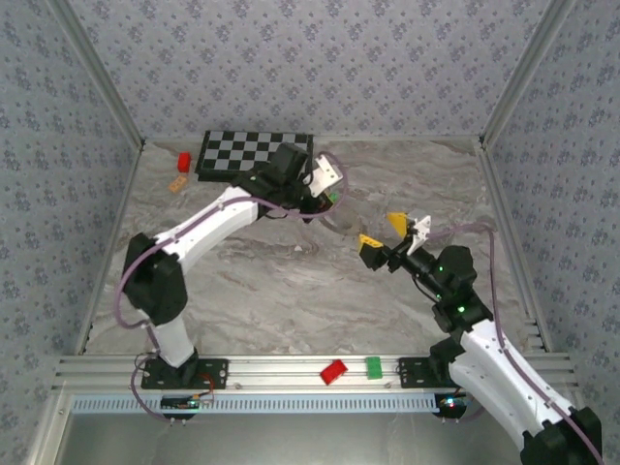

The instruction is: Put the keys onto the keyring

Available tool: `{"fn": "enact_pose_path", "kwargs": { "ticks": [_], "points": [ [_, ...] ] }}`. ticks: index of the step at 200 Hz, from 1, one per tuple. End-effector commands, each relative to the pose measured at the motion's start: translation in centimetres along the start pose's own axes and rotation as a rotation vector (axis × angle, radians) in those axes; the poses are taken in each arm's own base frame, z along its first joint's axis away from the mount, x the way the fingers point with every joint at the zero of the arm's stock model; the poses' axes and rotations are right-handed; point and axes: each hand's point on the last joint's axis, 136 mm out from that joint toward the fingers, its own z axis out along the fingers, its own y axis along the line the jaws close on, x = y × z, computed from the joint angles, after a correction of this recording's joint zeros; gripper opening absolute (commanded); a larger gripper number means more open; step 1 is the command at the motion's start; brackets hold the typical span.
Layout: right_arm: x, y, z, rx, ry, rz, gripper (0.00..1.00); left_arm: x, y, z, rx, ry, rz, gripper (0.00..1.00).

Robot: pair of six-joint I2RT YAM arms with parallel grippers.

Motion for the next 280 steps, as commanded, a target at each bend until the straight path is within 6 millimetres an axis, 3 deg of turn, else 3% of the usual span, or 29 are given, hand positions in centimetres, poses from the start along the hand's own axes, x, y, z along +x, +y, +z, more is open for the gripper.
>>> {"fn": "enact_pose_path", "kwargs": {
  "ticks": [1, 88, 123, 209, 267, 280],
  "points": [
    [0.6, -2.6, -1.2, 0.158, 0.000, -0.005, 1.00, -0.7, 0.0, 0.7, 0.023, 0.076, 0.019, 0.00],
    [0.8, -3.3, -1.8, 0.194, -0.012, 0.014, 1.00, -2.4, 4.0, 6.3, -0.032, 0.203, 0.015, 0.00],
    [1.0, -3.6, -1.9, 0.208, -0.010, 0.015, 1.00, -2.5, 4.1, 6.9, -0.022, 0.199, 0.011, 0.00],
    [1.1, -4.0, -1.9, 0.221, -0.024, 0.023, 1.00, 1.9, 0.5, 6.1, 0.054, 0.302, -0.021, 0.00],
    [1.1, -4.0, -1.8, 0.220, -0.029, 0.027, 1.00, 5.9, -1.0, 5.8, 0.058, 0.368, -0.068, 0.00],
    [1.2, -4.0, -1.8, 0.219, -0.028, 0.027, 1.00, 7.6, -1.2, 5.9, 0.058, 0.395, -0.087, 0.00]
  ]
}}
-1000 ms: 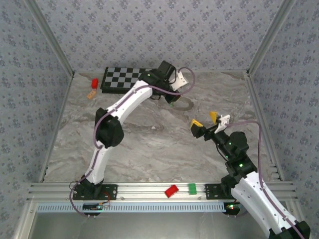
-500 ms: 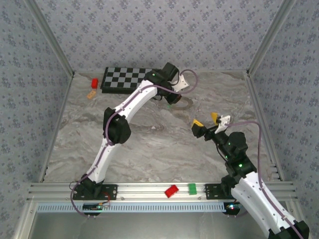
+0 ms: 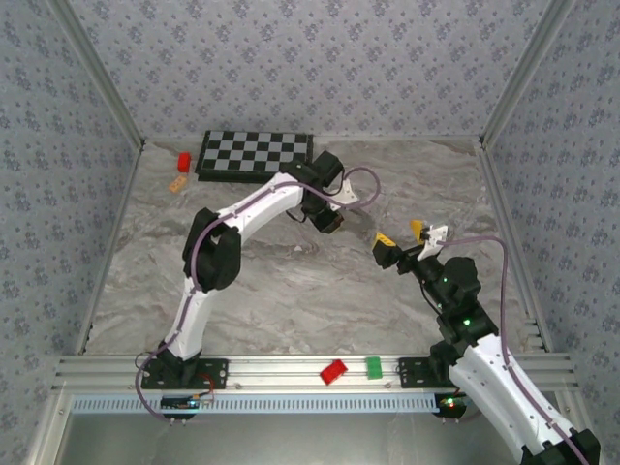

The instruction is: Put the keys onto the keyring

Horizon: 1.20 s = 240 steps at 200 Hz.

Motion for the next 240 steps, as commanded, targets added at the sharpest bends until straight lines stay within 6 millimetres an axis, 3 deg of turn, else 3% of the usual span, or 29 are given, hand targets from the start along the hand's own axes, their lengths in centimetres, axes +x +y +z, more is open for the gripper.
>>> {"fn": "enact_pose_path", "kwargs": {
  "ticks": [1, 54, 128, 240],
  "points": [
    [-0.4, -0.3, 0.0, 0.013, -0.029, 0.011, 1.00, -0.1, -0.7, -1.6, -0.009, -0.052, -0.014, 0.00],
    [-0.4, -0.3, 0.0, 0.010, -0.032, 0.015, 1.00, 3.8, -1.0, -0.1, -0.007, 0.040, -0.057, 0.00],
    [-0.4, -0.3, 0.0, 0.006, -0.037, 0.020, 1.00, 7.6, -1.6, 1.4, 0.007, 0.123, -0.122, 0.00],
    [-0.4, -0.1, 0.1, -0.005, -0.036, 0.025, 1.00, 10.9, -2.5, 1.8, 0.010, 0.154, -0.175, 0.03]
  ]
}}
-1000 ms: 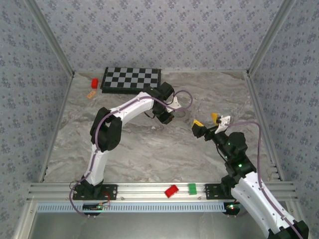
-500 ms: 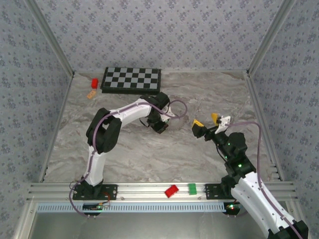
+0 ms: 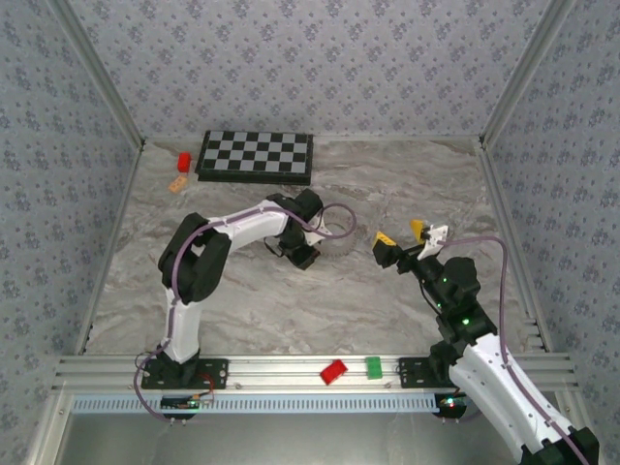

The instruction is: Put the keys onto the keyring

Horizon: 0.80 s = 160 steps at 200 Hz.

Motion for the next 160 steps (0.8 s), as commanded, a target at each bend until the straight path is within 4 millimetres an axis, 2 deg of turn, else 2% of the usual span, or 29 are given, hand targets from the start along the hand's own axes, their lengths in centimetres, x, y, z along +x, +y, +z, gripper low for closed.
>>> {"fn": "enact_pose_path", "kwargs": {
  "ticks": [1, 117, 160],
  "points": [
    [-0.4, 0.0, 0.0, -0.006, -0.023, 0.015, 1.00, -0.1, -0.5, -1.4, 0.001, -0.035, -0.007, 0.03],
    [-0.4, 0.2, 0.0, -0.015, -0.025, 0.020, 1.00, 2.7, -1.0, -0.7, 0.021, 0.020, -0.040, 0.16],
    [-0.4, 0.2, 0.0, -0.018, -0.025, 0.019, 0.99, 3.9, -1.3, -0.7, 0.024, 0.034, -0.058, 0.16]
  ]
}}
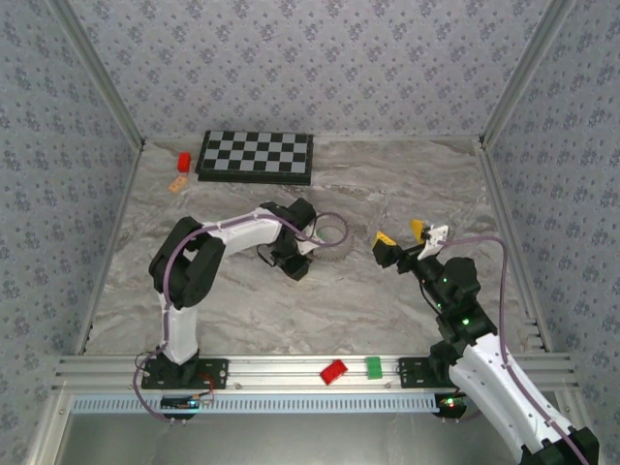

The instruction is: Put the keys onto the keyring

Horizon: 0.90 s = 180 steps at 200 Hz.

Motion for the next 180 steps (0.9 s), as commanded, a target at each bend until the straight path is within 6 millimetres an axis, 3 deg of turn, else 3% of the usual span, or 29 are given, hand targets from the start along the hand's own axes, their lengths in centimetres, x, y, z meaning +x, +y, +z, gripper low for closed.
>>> {"fn": "enact_pose_path", "kwargs": {
  "ticks": [1, 23, 52, 83, 111, 129, 152, 180],
  "points": [
    [-0.4, 0.2, 0.0, -0.014, -0.024, 0.013, 0.99, 0.7, -0.8, -1.1, 0.017, -0.007, -0.014, 0.16],
    [-0.3, 0.1, 0.0, -0.014, -0.022, 0.014, 1.00, 1.1, -0.9, -1.4, 0.015, -0.019, -0.025, 0.16],
    [-0.3, 0.2, 0.1, -0.015, -0.021, 0.014, 1.00, 0.2, -1.2, -3.1, 0.014, -0.113, -0.038, 0.20],
    [-0.2, 0.1, 0.1, -0.012, -0.019, 0.014, 1.00, -2.2, -0.5, -7.4, -0.004, -0.337, -0.086, 0.28],
    [-0.1, 0.0, 0.2, -0.007, -0.017, 0.012, 1.00, -3.4, 2.1, -12.5, -0.059, -0.573, -0.182, 0.37],
    [-0.1, -0.2, 0.3, 0.002, -0.011, 0.008, 1.00, -3.1, 4.2, -15.2, -0.107, -0.699, -0.252, 0.41],
    [0.0, -0.8, 0.3, 0.040, 0.002, -0.005, 1.00, -1.9, 7.1, -17.8, -0.220, -0.811, -0.345, 0.43],
    [0.1, -1.6, 0.5, 0.085, 0.024, -0.030, 0.99, 1.0, 11.3, -20.9, -0.442, -0.930, -0.505, 0.65]
  ]
}}
